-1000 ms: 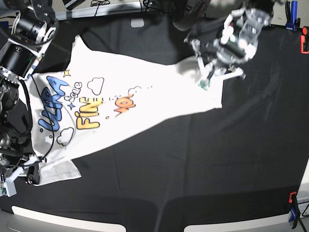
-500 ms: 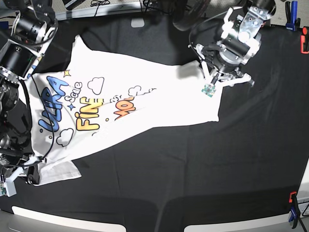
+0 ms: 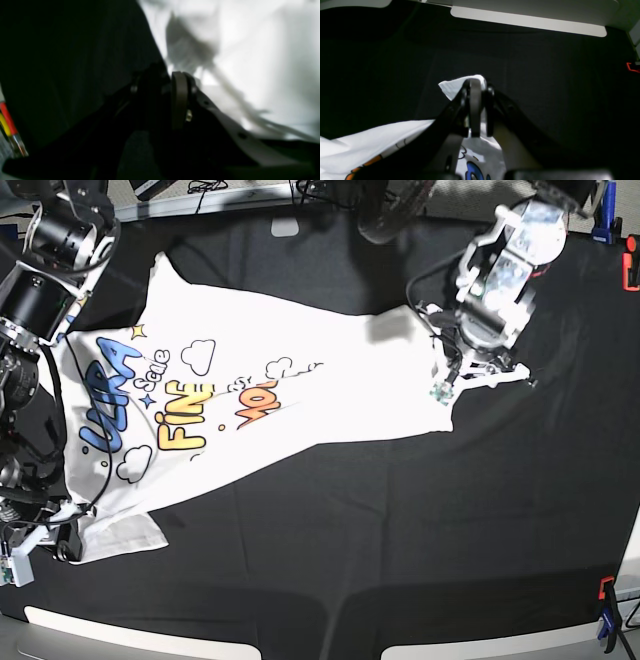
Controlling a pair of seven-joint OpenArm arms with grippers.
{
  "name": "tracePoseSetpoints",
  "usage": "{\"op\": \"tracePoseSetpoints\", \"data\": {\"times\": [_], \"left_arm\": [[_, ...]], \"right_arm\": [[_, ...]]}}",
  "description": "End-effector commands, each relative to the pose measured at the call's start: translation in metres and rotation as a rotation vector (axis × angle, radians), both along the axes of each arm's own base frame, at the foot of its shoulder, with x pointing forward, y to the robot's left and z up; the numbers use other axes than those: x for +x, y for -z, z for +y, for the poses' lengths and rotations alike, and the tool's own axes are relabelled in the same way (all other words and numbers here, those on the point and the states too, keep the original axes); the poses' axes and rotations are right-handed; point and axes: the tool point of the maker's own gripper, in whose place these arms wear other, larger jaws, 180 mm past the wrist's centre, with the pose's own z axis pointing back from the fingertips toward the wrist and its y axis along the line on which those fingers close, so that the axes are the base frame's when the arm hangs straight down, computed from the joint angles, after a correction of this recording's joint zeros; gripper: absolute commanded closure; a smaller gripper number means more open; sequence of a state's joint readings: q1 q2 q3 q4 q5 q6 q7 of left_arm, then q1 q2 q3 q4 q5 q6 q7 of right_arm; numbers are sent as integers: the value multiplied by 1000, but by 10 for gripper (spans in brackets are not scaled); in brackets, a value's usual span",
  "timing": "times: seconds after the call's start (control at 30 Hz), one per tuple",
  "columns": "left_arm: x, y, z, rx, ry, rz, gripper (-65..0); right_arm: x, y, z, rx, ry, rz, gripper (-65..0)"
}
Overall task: Layout the t-shirt on the table in an organized manner, then fold the t-shirt properly
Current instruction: 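Grasp the t-shirt hem corner with the left gripper and pull outward, then release the hem and regrasp the t-shirt side with the left gripper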
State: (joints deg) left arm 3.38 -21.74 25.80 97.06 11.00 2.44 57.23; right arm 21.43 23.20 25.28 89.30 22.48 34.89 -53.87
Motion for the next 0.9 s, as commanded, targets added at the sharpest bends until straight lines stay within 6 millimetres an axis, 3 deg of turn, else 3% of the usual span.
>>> {"op": "tracePoseSetpoints", "data": {"times": [0.0, 0.1, 0.37, 0.47, 0.67, 0.87], "left_arm": [[9, -5, 0, 5, -4, -17, -151], [16, -10, -14, -28, -4, -35, -151], [40, -46, -74, -189, 71, -142, -151], [48, -55, -85, -253, 95, -183, -151], [71, -62, -72, -180, 110, -255, -151], [98, -21, -51, -128, 60, -152, -151]], "right_arm": [[6, -26, -4, -10, 2, -74, 0], [6, -26, -4, -10, 2, -74, 0], [6, -26, -4, -10, 2, -74, 0], [5, -25, -4, -10, 2, -73, 0], [5, -25, -4, -11, 2, -69, 0], [5, -25, -4, -11, 2, -69, 0]]}}
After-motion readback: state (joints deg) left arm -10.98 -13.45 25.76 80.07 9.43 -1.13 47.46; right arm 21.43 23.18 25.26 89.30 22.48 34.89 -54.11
